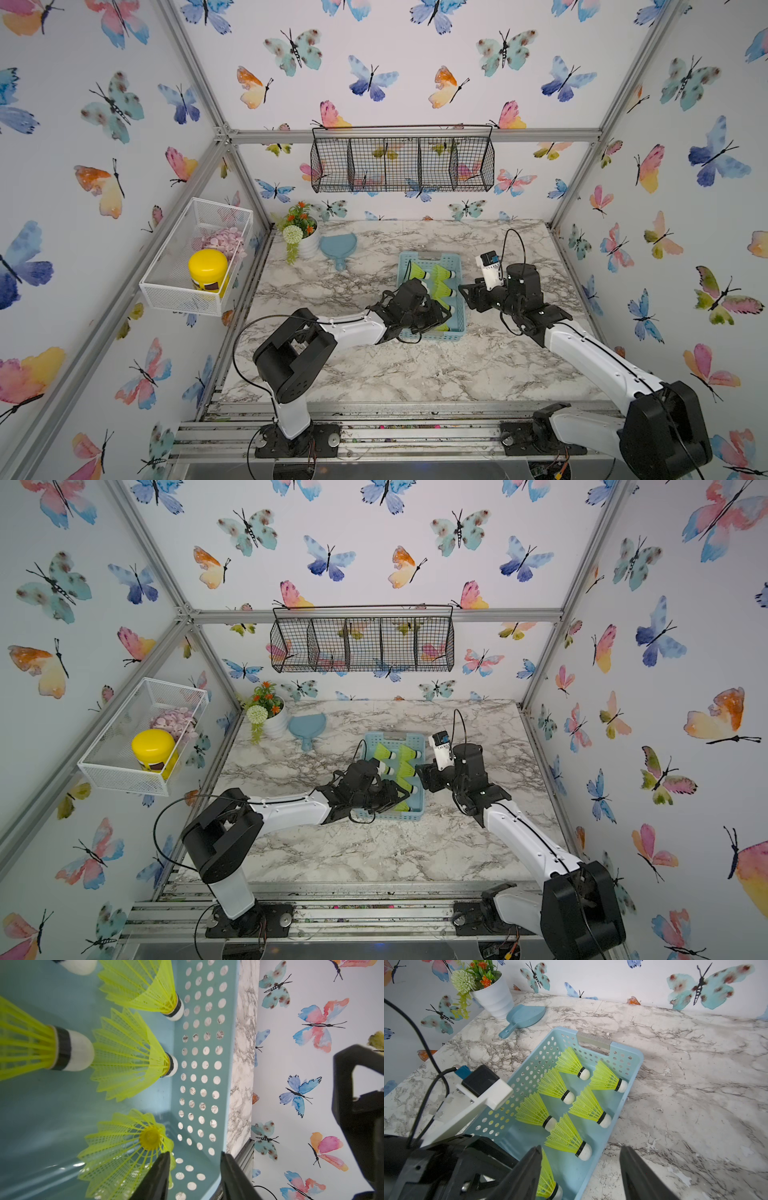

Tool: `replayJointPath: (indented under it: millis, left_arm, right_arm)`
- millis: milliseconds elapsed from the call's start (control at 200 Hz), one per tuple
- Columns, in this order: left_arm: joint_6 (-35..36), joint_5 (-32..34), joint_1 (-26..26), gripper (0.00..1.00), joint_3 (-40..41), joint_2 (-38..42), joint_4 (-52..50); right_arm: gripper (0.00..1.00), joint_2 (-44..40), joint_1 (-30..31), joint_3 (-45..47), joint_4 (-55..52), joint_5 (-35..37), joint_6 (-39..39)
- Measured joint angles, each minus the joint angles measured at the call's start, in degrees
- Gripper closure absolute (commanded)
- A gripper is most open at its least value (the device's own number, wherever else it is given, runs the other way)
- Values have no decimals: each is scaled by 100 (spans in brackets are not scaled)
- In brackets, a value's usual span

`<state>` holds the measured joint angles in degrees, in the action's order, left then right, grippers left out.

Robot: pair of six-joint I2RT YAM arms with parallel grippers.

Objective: Put the shuttlecocks into the storage box
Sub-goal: Place the shuttlecock in the storage box.

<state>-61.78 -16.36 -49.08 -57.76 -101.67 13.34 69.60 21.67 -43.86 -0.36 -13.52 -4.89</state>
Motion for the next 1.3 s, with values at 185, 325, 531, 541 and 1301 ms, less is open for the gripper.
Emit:
replayJointPath:
  millis: [185,325,531,541,1301]
  left_arm:
    - [275,142,-87,39,-299,-35,-448]
    - [629,481,-216,36,-586,-61,-973]
    - [1047,953,-389,33,-881,-68,-1589]
    - [1058,968,-391,33,-885,-68,-1611]
    - [1703,901,-420,42,-1285,-490,-1967]
  right_arm:
    - [34,35,0,17,0,0,0]
    - [34,37,0,44,0,2,0]
    - [34,37,0,59,0,4,-2]
    - [34,37,0,59,2,4,0]
    - [33,-83,0,87,-2,175,2]
